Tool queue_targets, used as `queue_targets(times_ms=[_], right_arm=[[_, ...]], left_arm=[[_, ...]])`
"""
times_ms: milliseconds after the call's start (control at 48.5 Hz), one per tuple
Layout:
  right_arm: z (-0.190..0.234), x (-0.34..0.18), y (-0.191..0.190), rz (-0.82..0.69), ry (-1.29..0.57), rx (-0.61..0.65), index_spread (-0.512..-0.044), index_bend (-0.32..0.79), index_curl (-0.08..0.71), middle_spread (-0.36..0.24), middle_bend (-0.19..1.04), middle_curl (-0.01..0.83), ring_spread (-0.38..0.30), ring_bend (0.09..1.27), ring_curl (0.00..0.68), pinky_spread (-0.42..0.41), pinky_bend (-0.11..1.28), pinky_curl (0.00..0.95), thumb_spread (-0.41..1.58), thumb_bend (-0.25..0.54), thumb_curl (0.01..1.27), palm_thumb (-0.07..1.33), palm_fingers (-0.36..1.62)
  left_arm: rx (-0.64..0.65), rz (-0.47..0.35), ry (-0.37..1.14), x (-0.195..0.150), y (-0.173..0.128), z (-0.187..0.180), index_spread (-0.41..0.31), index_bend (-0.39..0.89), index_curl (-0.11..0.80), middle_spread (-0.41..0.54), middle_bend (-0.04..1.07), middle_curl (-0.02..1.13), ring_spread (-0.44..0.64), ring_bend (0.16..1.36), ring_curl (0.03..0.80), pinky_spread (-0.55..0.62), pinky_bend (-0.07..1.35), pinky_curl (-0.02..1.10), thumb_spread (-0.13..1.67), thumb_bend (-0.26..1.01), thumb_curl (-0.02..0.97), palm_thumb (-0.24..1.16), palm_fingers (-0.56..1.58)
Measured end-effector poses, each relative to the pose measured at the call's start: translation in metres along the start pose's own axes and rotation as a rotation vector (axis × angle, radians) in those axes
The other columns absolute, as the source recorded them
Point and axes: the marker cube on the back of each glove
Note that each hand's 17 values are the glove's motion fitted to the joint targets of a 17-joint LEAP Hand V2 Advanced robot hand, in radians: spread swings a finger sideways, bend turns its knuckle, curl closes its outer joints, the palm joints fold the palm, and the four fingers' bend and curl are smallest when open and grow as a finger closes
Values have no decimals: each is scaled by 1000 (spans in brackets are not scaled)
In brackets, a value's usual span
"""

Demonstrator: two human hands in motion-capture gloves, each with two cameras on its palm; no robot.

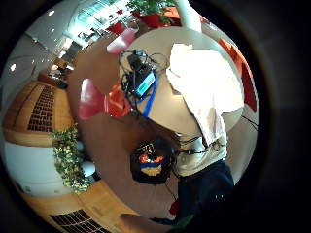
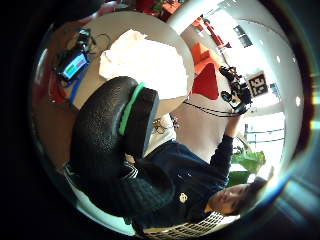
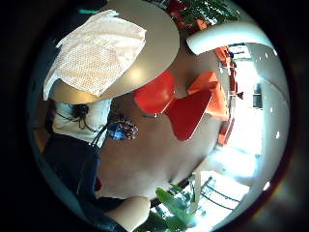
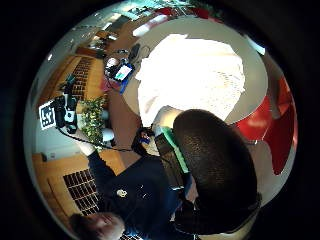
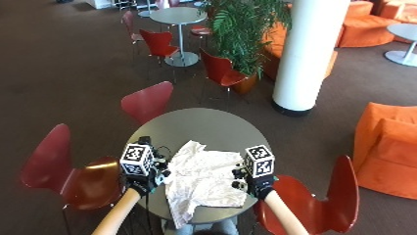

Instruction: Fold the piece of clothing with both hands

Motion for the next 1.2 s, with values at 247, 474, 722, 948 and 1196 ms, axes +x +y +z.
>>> queue_targets(times_ms=[247,474,722,948,1196], right_arm=[[-4,7,3,18,-18,12,-305,152,167,-41,221,171,-20,347,164,112,368,198,977,141,119,287,367],[-10,-1,4,4,-16,-8,-334,122,199,-45,211,237,-28,398,218,115,372,248,1150,90,165,294,386],[-4,-3,-7,14,-8,-21,-322,103,185,-55,270,312,-75,497,289,62,435,301,1179,35,211,319,507],[7,-3,-23,26,21,-46,-292,112,202,-69,255,345,-97,518,324,43,428,320,1153,11,261,404,535],[36,-10,-49,10,-53,-99,-273,86,196,-66,211,365,-82,535,351,61,509,353,1104,-22,302,457,552]], left_arm=[[-22,7,5,8,3,-4,-115,412,236,72,145,114,242,421,155,241,195,142,961,60,105,157,303],[-77,30,18,7,4,1,-127,403,307,76,149,156,276,439,187,267,193,194,1119,16,160,163,277],[-91,26,4,-3,0,9,-130,395,359,84,147,185,287,452,214,274,191,235,1157,-14,202,174,266],[-137,31,6,-4,-2,23,-132,389,388,79,144,201,289,451,230,276,197,261,1162,-7,236,207,262],[-263,84,-22,13,-8,70,-137,342,398,84,135,205,278,458,246,266,230,296,1122,-25,268,256,253]])
